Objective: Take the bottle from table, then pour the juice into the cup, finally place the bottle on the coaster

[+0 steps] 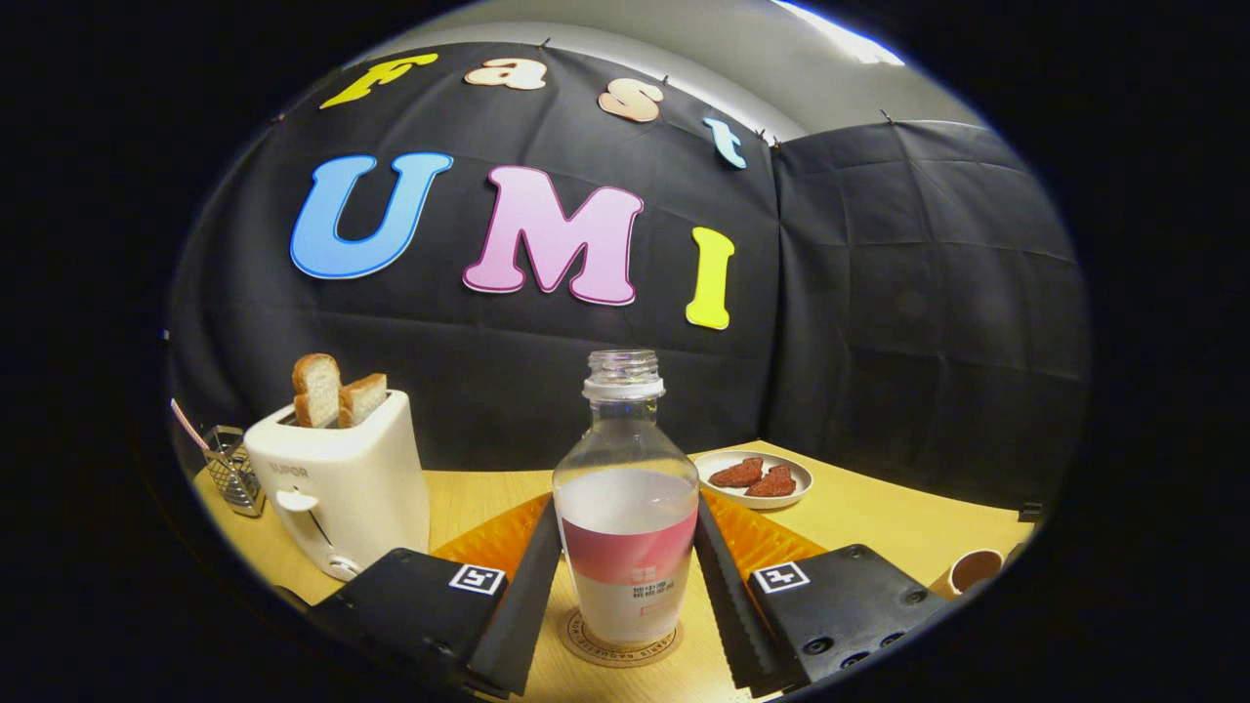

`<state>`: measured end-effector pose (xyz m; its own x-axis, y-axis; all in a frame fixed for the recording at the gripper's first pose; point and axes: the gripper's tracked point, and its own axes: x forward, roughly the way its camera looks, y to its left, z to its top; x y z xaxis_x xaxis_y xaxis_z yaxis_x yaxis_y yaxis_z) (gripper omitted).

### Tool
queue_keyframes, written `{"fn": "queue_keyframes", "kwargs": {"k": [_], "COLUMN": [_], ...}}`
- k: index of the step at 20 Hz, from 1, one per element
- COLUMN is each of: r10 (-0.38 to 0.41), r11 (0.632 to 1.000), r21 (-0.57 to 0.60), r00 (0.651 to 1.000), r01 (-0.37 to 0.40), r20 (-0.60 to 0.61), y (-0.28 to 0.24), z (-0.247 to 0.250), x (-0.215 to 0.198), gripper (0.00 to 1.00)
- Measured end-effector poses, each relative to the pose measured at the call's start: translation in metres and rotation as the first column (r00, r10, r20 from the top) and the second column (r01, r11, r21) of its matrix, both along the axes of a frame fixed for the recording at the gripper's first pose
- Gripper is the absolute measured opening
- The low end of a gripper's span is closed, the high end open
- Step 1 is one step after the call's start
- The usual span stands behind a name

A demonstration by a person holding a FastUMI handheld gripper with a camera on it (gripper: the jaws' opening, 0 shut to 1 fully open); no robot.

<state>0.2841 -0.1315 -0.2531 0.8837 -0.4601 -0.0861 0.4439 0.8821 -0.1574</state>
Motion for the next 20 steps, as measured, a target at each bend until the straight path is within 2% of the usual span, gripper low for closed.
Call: {"fn": "queue_keyframes", "kwargs": {"k": [8, 20], "r10": [-0.016, -0.027], "r11": [1.000, 0.999], "r21": [0.012, 0.034], "r00": [1.000, 1.000], "r01": [0.016, 0.027], "r20": [-0.023, -0.006], "y": [-0.007, -0.008], "z": [-0.034, -0.038], "x": [0.007, 0.001], "gripper": [0.77, 0.78]}}
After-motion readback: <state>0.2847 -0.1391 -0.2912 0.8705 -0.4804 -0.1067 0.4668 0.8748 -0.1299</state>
